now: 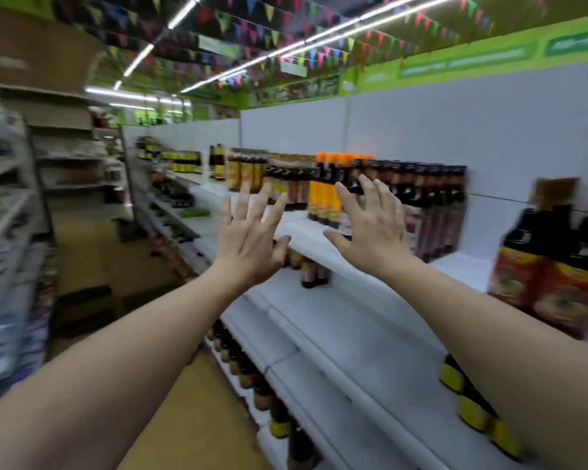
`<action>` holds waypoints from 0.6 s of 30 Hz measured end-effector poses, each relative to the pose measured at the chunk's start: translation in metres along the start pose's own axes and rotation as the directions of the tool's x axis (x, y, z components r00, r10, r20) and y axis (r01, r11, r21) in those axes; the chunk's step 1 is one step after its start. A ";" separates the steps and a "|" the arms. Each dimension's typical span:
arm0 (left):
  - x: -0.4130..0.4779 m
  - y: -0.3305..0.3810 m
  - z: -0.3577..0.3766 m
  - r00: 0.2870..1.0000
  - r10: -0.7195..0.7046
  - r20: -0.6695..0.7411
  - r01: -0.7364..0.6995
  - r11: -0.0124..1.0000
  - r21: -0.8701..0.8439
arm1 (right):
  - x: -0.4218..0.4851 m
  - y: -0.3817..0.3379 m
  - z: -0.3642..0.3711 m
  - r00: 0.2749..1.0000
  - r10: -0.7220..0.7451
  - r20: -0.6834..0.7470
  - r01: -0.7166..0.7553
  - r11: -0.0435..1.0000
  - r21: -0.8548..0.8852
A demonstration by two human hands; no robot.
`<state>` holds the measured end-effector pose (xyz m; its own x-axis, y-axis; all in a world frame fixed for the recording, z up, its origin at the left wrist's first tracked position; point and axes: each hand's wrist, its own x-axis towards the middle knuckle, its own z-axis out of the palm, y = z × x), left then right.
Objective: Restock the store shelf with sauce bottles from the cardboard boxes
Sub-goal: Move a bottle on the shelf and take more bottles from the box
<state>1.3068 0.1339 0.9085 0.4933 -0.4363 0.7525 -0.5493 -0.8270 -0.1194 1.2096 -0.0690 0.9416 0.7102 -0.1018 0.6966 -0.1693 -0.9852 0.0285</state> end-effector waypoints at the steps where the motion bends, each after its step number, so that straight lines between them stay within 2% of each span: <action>1: -0.007 -0.025 0.006 0.999 -0.024 0.025 0.024 1.000 0.014 | 0.008 -0.021 0.013 1.000 -0.015 0.017 0.015 1.000 0.016; 7: -0.053 -0.141 0.041 0.974 -0.164 0.153 0.146 0.982 0.122 | 0.046 -0.135 0.092 0.981 -0.115 0.154 0.094 0.986 0.136; 12: -0.085 -0.214 0.078 0.929 -0.300 0.218 0.263 0.947 0.184 | 0.075 -0.203 0.167 0.929 -0.249 0.272 0.203 0.961 0.189; 16: -0.090 -0.264 0.119 0.875 -0.380 0.300 0.316 0.917 0.242 | 0.113 -0.237 0.229 0.904 -0.311 0.294 0.242 0.938 0.247; 18: -0.085 -0.288 0.143 0.855 -0.428 0.293 0.372 0.900 0.228 | 0.138 -0.253 0.264 0.899 -0.332 0.285 0.259 0.929 0.264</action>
<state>1.5198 0.3582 0.7862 0.8548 -0.1227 0.5042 -0.1565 -0.9874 0.0251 1.5308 0.1295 0.8411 0.8898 0.1958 0.4122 0.2070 -0.9782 0.0178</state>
